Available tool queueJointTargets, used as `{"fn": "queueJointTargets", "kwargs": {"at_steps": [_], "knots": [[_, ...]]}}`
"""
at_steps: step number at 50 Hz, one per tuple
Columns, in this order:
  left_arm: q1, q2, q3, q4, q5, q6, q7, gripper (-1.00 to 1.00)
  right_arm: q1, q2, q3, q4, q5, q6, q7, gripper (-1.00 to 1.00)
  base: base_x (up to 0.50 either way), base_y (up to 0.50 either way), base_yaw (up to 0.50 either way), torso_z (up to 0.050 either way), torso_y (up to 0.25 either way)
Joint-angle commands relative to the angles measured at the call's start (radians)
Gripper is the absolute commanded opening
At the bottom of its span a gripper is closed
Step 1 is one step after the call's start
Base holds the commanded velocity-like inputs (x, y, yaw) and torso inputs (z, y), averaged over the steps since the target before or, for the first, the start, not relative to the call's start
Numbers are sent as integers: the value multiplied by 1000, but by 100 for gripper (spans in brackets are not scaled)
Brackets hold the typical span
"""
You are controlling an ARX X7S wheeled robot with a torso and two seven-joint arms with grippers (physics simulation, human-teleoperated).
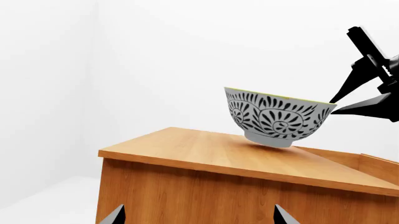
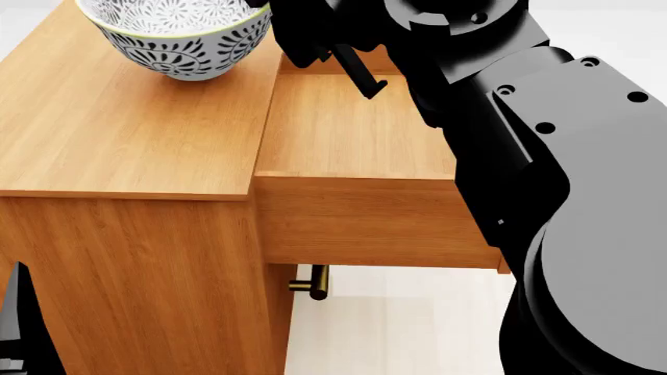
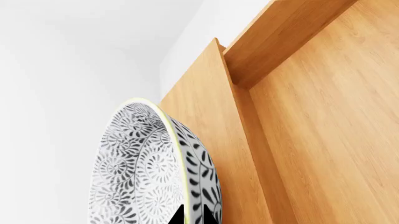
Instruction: Put the bowl on top of the cabinet.
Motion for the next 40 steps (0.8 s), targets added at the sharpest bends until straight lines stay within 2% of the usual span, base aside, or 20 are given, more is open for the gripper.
{"fn": "queueJointTargets", "kwargs": {"at_steps": [1,30,31,40], "knots": [[-8,21,-19,-21,22,9,16,100,-13,-20,52,18,-5,-21,-52,-100,0,0,0,0,0],[-9,11,-23,-11,10,6,6,100,-26,-20,55,20,-1,-38,-82,-100,0,0,0,0,0],[-8,10,-24,-10,10,6,5,100,-23,-20,55,19,-5,-38,-104,100,0,0,0,0,0],[-8,8,-25,-10,8,8,4,100,0,-20,54,19,-3,-3,-131,100,0,0,0,0,0]]}}
